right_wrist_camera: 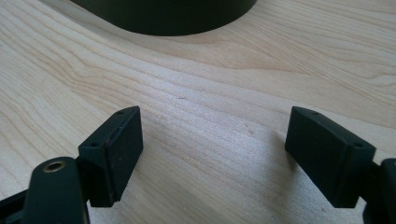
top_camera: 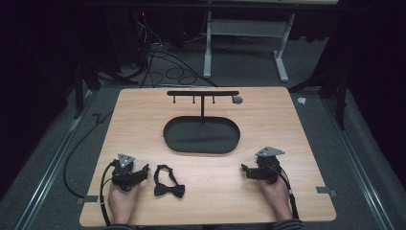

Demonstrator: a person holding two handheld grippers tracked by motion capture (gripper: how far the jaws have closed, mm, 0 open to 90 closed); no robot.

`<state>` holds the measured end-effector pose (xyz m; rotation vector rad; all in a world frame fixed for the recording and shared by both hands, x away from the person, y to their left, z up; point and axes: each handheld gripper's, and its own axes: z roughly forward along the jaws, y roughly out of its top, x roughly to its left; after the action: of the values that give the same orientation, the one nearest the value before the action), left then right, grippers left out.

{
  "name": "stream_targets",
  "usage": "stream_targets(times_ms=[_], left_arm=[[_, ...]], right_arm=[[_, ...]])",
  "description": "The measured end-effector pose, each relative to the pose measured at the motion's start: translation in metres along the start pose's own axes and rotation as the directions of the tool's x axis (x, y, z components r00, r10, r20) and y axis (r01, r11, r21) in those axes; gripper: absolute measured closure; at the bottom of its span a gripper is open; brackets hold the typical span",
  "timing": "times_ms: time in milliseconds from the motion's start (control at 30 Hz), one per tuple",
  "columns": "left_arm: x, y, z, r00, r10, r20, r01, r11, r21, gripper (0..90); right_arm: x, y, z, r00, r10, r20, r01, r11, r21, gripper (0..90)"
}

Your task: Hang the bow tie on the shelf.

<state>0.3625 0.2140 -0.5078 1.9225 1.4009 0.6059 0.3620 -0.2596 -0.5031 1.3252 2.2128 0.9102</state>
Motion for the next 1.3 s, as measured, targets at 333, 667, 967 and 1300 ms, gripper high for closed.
stream_targets(times_ms=[333, 667, 967, 1300], left_arm=[[-0.001, 0.0, 0.0, 0.9998, -0.015, -0.01, 0.015, 0.9999, -0.003, 36.1], [-0.002, 0.001, 0.001, 0.9999, -0.01, -0.006, 0.01, 0.9999, -0.005, 36.6], [-0.004, 0.002, -0.002, 0.9978, -0.055, 0.036, 0.056, 0.9984, -0.009, 39.3], [-0.014, 0.008, -0.015, 0.9945, -0.056, 0.088, 0.058, 0.9982, -0.013, 44.7]], right_arm=[[0.0, 0.0, 0.0, 1.0, 0.0, 0.0, 0.0, 1.0, 0.0, 20.4], [0.0, 0.0, 0.0, 1.0, 0.001, 0.0, -0.001, 1.0, 0.0, 20.4], [0.0, 0.0, 0.0, 1.0, -0.001, 0.0, 0.001, 1.0, 0.0, 20.4], [0.0, 0.0, 0.0, 1.0, -0.001, -0.002, 0.001, 1.0, 0.0, 20.3]])
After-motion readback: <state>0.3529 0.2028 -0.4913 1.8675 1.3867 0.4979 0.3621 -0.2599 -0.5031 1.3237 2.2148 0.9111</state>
